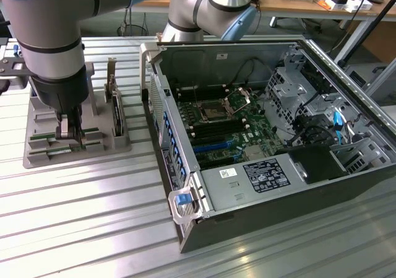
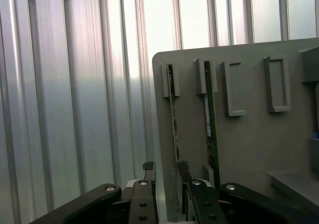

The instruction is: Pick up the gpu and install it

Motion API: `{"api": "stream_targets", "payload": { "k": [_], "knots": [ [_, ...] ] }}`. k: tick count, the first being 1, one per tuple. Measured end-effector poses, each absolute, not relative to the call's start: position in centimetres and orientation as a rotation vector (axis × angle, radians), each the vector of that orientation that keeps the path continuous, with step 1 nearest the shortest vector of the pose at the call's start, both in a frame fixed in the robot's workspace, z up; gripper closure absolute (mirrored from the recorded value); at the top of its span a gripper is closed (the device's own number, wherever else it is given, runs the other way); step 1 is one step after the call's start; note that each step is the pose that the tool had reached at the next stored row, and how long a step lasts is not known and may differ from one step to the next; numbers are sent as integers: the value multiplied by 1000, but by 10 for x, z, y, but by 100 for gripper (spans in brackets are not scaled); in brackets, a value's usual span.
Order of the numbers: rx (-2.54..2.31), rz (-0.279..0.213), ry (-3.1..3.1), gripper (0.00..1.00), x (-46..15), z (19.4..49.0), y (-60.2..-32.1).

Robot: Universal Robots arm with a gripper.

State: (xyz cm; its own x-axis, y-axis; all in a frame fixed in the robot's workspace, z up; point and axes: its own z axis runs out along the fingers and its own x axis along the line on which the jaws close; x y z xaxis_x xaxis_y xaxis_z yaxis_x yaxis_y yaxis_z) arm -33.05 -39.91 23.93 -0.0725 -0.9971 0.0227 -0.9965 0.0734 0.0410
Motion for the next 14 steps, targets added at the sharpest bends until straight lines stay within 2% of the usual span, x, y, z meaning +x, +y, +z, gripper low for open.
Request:
{"api": "stream_targets", "payload": {
  "k": [14],
  "knots": [
    [2109,-23,-2268,69,-330,233,-399]
  ]
}}
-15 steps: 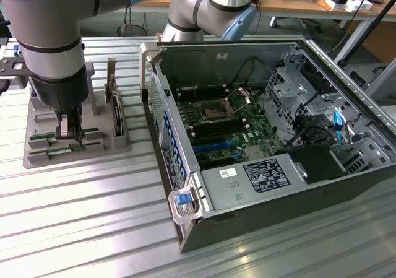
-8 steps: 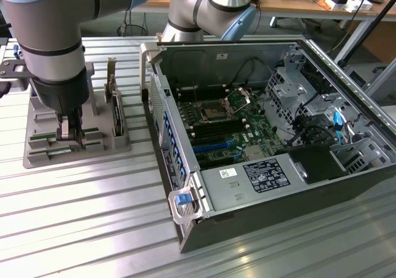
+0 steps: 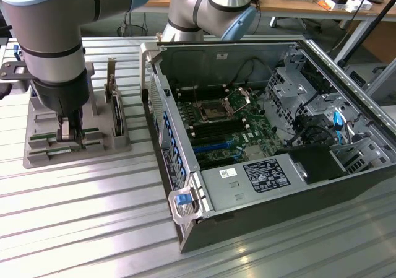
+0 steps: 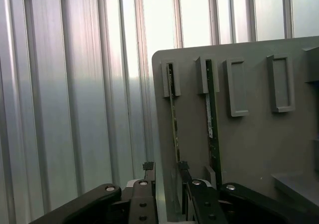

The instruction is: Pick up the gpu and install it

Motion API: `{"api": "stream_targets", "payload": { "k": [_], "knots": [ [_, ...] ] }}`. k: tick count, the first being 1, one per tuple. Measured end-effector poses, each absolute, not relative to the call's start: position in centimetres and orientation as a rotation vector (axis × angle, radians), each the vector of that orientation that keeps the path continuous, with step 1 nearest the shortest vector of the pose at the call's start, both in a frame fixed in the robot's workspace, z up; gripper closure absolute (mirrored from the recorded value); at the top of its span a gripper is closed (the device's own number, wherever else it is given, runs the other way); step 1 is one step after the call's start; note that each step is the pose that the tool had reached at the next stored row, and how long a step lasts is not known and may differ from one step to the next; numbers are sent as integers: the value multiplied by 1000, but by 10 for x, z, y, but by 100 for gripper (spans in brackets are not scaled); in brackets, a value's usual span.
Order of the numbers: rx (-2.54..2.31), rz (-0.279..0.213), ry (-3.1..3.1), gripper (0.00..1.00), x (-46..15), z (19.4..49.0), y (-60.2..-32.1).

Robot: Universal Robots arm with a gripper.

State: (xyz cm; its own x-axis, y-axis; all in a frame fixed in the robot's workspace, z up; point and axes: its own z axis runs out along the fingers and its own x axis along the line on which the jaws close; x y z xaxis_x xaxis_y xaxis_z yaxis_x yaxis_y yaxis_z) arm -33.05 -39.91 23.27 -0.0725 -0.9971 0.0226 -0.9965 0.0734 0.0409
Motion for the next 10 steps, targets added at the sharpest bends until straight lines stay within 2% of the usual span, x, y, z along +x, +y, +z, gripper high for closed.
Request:
{"api": "stream_targets", "payload": {
  "k": [10],
  "knots": [
    [2108,-23,-2268,69,-330,230,-399]
  ]
}}
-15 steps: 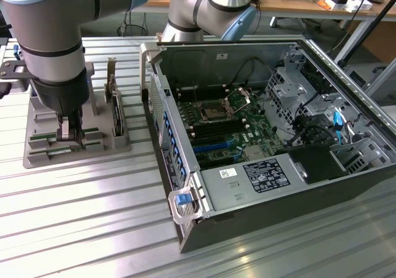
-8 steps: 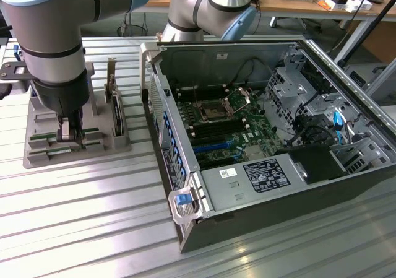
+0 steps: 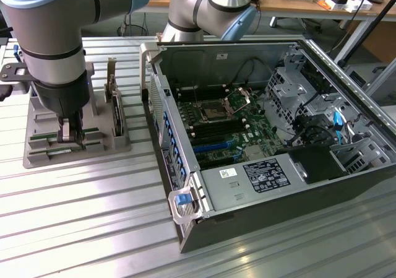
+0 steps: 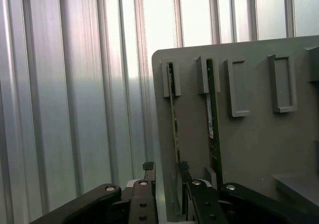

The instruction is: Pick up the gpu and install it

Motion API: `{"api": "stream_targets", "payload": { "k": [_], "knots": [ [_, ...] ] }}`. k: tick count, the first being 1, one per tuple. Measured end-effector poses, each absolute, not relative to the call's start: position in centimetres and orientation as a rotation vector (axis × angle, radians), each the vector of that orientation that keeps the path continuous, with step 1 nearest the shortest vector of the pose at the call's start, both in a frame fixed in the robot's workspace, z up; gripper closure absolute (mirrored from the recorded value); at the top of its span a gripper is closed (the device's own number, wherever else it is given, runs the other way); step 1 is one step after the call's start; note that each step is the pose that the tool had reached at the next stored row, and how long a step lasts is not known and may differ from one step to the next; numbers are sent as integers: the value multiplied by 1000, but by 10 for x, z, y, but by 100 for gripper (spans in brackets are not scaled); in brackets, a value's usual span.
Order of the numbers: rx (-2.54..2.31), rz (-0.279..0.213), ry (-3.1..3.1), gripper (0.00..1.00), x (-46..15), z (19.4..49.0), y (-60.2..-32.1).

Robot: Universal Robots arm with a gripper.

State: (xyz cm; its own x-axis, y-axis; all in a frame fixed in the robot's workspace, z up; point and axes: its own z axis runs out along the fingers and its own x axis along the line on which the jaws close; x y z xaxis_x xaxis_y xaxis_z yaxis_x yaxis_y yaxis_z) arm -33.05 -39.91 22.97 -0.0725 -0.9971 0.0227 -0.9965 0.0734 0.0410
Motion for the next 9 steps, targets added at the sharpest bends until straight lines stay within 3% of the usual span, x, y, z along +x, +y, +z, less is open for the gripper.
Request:
{"api": "stream_targets", "payload": {
  "k": [9],
  "knots": [
    [2116,-22,-2262,69,-331,225,-399]
  ]
}}
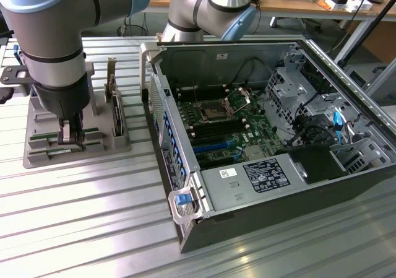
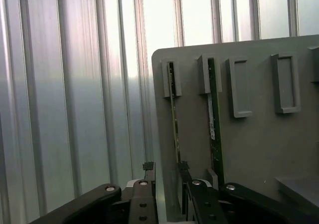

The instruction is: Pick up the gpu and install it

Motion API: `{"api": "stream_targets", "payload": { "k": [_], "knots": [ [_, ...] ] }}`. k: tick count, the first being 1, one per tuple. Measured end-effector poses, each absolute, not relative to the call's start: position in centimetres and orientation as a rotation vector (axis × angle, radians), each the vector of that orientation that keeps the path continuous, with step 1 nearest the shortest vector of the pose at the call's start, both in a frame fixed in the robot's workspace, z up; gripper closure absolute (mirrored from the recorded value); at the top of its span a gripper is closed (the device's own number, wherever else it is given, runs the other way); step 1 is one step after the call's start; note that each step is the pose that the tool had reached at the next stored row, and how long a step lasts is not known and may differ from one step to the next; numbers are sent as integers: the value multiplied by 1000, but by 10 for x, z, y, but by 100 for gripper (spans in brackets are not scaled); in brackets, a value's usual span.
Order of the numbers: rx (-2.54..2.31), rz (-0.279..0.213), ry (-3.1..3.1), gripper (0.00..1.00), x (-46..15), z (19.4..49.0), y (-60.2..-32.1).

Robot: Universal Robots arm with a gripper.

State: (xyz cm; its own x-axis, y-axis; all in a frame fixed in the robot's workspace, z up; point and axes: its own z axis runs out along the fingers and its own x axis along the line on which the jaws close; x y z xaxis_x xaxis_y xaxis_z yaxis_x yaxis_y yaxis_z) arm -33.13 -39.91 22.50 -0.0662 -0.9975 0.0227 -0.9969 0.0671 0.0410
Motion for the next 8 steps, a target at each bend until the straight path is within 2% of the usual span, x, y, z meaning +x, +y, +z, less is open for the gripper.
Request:
{"api": "stream_targets", "payload": {
  "k": [8],
  "knots": [
    [2177,-20,-2203,69,-334,221,-392]
  ]
}}
